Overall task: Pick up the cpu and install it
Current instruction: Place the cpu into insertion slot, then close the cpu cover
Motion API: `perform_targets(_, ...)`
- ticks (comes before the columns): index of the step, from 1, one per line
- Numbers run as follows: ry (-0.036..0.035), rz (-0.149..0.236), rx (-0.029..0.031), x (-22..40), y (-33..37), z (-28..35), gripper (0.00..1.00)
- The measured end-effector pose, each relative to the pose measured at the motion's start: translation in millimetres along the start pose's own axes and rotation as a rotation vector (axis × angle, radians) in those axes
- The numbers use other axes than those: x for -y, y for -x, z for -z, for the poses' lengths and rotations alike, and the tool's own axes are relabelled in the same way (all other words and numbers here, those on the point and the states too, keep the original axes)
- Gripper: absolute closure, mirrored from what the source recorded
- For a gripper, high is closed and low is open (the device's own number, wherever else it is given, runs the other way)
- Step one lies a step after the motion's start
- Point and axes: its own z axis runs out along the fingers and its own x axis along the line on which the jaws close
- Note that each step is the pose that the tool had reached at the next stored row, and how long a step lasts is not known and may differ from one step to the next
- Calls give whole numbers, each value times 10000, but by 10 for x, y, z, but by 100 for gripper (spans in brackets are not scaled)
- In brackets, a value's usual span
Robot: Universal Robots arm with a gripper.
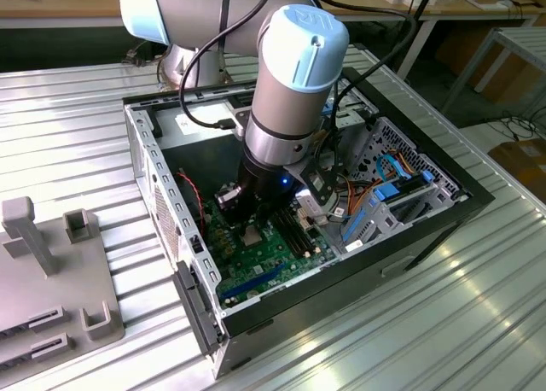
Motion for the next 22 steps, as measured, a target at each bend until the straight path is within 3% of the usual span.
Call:
perform_targets(3, 0, 0, 0, 0, 0, 0, 67)
perform_targets(4, 0, 0, 0, 0, 0, 0, 67)
perform_targets(8, 0, 0, 0, 0, 0, 0, 89)
perform_targets(22, 0, -1, 0, 0, -5, 0, 89)
